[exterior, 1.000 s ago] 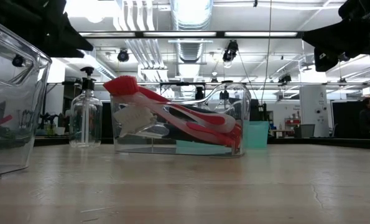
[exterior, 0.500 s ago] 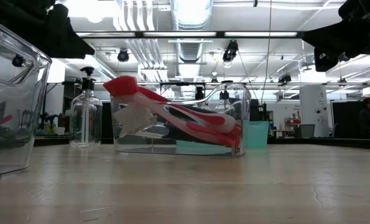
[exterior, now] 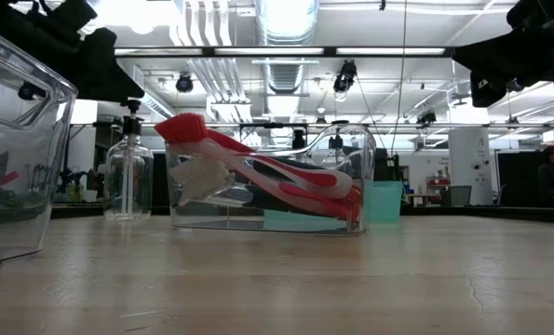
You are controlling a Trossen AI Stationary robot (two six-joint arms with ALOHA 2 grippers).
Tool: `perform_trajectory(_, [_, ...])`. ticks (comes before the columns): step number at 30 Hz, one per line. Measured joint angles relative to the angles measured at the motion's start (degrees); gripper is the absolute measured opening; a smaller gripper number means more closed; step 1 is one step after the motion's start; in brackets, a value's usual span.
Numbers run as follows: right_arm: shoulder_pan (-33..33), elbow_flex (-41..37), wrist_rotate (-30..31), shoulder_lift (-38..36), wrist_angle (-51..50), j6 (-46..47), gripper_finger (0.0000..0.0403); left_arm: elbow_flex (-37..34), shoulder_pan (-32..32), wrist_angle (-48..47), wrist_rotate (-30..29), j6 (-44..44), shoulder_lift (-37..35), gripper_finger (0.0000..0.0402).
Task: Pick & Place Kitchen Sink Supplies
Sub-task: Put the transparent soap dispenser into the green bin
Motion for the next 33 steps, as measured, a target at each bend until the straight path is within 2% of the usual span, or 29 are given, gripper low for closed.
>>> perform_trajectory(4, [0.0, 0.0, 0.0, 0.0, 0.0, 0.0, 0.0009, 0.0, 0.9, -3.2, -4.3, -0.9, 0.0, 0.0250])
perform_trajectory(9, [0.0, 0.0, 0.0, 0.0, 0.0, 0.0, 0.0009, 0.0, 3.7, -10.5, -3.3, -2.3, 0.1, 0.0250])
perform_trajectory(15, [0.0, 0.0, 0.0, 0.0, 0.0, 0.0, 0.0008, -2.9, 7.8, -14.4, -3.2, -20.3, 0.0, 0.0250])
perform_trajectory(19, [0.0, 0.0, 0.0, 0.0, 0.0, 0.0, 0.0008, -5.1, 8.8, -14.2, -2.8, -25.7, 0.0, 0.0250])
perform_trajectory(33, [0.0, 0.0, 0.0, 0.0, 0.0, 0.0, 0.0008, -5.8, 11.2, -13.9, -5.4, -23.2, 0.2, 0.0250])
